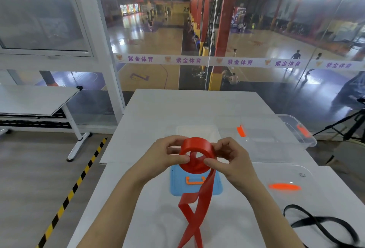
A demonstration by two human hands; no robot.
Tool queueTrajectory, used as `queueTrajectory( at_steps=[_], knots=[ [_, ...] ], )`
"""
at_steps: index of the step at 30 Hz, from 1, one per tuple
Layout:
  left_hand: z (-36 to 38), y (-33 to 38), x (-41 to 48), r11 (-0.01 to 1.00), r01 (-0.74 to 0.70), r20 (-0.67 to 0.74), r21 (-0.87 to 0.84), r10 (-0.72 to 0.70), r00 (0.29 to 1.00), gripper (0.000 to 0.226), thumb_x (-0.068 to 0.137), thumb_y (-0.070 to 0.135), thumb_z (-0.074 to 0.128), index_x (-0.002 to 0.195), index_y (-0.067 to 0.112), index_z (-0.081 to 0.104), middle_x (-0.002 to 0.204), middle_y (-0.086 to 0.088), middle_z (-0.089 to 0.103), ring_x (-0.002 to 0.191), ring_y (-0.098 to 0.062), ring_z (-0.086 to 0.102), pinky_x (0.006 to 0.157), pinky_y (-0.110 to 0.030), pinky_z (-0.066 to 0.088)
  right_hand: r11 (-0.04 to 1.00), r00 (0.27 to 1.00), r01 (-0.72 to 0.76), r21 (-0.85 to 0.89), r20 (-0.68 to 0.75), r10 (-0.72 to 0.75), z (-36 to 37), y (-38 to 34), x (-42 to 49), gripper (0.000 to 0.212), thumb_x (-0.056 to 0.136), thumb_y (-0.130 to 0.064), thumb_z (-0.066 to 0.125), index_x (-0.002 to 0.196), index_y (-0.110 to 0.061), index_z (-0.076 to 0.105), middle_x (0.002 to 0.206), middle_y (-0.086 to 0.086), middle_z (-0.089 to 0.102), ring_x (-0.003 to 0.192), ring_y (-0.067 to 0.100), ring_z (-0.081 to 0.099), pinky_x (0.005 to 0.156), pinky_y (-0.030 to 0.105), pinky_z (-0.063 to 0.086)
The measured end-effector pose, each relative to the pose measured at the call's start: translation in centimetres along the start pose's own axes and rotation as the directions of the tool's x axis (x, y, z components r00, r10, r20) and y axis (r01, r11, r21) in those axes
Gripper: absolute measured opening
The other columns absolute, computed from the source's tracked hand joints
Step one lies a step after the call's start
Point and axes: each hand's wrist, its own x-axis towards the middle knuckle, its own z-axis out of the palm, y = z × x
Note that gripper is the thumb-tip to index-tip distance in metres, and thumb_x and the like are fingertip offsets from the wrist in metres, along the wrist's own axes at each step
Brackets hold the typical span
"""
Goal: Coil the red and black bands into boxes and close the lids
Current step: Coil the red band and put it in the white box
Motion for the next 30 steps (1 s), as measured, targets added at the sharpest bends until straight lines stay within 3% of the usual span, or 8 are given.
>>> queueTrajectory(
  at_steps=[3,6,9,13,17,20,23,30],
  knots=[
    [-0.3,1.1,0.4,0.981,-0.002,0.001,0.196,0.002,1.000,0.056,0.084,0.031,0.086,0.136,0.035,0.065,0.130,0.015,0.070,0.124,-0.008,0.064,0.107,-0.034,0.054,0.991,0.994,0.048,-0.124,0.100,-0.036,-0.3,-1.1,0.3,0.033,0.074,-0.010,0.094,0.089,-0.022,0.067,0.093,-0.006,0.076,0.090,0.016,0.075,0.089,0.029,0.061],
    [0.2,2.1,0.4,0.913,-0.022,0.039,0.408,0.007,0.999,0.051,0.084,0.040,0.085,0.131,0.034,0.067,0.125,0.014,0.071,0.117,-0.010,0.064,0.098,-0.027,0.055,0.967,0.981,0.094,-0.236,0.187,-0.049,-0.6,-1.7,0.5,0.032,0.074,-0.017,0.094,0.087,-0.030,0.068,0.097,-0.008,0.079,0.093,0.016,0.075,0.090,0.030,0.061],
    [0.7,2.2,0.3,0.889,-0.030,0.055,0.457,0.005,0.998,0.049,0.084,0.042,0.084,0.130,0.036,0.066,0.124,0.014,0.070,0.115,-0.008,0.063,0.088,-0.017,0.051,0.952,0.969,0.118,-0.282,0.241,-0.049,-0.8,-1.9,0.7,0.030,0.075,-0.020,0.094,0.087,-0.031,0.068,0.094,-0.011,0.077,0.090,0.016,0.072,0.090,0.033,0.060],
    [1.1,1.9,0.2,0.918,-0.075,0.036,0.389,0.066,0.997,0.037,0.088,0.039,0.081,0.122,0.035,0.070,0.116,0.017,0.072,0.111,-0.006,0.066,0.092,-0.021,0.056,0.979,0.983,0.074,-0.188,0.178,-0.040,-0.6,-1.5,0.0,0.031,0.073,-0.015,0.095,0.089,-0.024,0.070,0.099,-0.008,0.080,0.097,0.015,0.076,0.093,0.034,0.061],
    [1.5,1.9,-0.1,0.980,-0.130,-0.044,0.148,0.137,0.990,0.026,0.092,0.028,0.078,0.116,0.038,0.072,0.110,0.017,0.076,0.109,-0.001,0.070,0.088,-0.022,0.061,0.998,1.000,-0.004,0.055,-0.029,0.006,0.0,0.2,-0.9,0.035,0.070,0.003,0.093,0.088,-0.018,0.070,0.108,0.000,0.081,0.101,0.023,0.078,0.097,0.042,0.061],
    [1.8,2.3,-0.3,0.988,-0.142,-0.094,-0.056,0.136,0.986,0.026,0.096,0.020,0.074,0.113,0.039,0.071,0.107,0.012,0.078,0.103,-0.006,0.074,0.078,-0.021,0.061,0.990,0.995,-0.040,0.132,-0.091,0.052,0.1,0.9,-1.3,0.037,0.071,0.004,0.092,0.093,-0.017,0.071,0.106,0.006,0.080,0.099,0.028,0.077,0.096,0.050,0.062],
    [2.1,2.4,-0.4,0.973,-0.135,-0.096,-0.188,0.118,0.988,0.026,0.099,0.016,0.069,0.115,0.037,0.071,0.109,0.009,0.079,0.105,-0.012,0.076,0.083,-0.027,0.063,0.991,0.990,-0.029,0.133,-0.131,0.047,0.0,0.5,-1.0,0.034,0.070,-0.001,0.093,0.092,-0.016,0.072,0.099,0.007,0.079,0.094,0.031,0.077,0.091,0.051,0.064],
    [0.3,1.6,-0.7,0.999,-0.033,0.021,0.016,0.032,0.999,0.047,0.092,0.031,0.078,0.137,0.033,0.063,0.128,0.016,0.072,0.122,-0.005,0.067,0.100,-0.030,0.058,0.999,1.000,-0.008,0.040,-0.024,0.009,-1.4,-1.6,-0.3,0.031,0.068,-0.005,0.095,0.078,-0.028,0.078,0.095,-0.010,0.082,0.090,0.015,0.079,0.086,0.030,0.065]
  ],
)
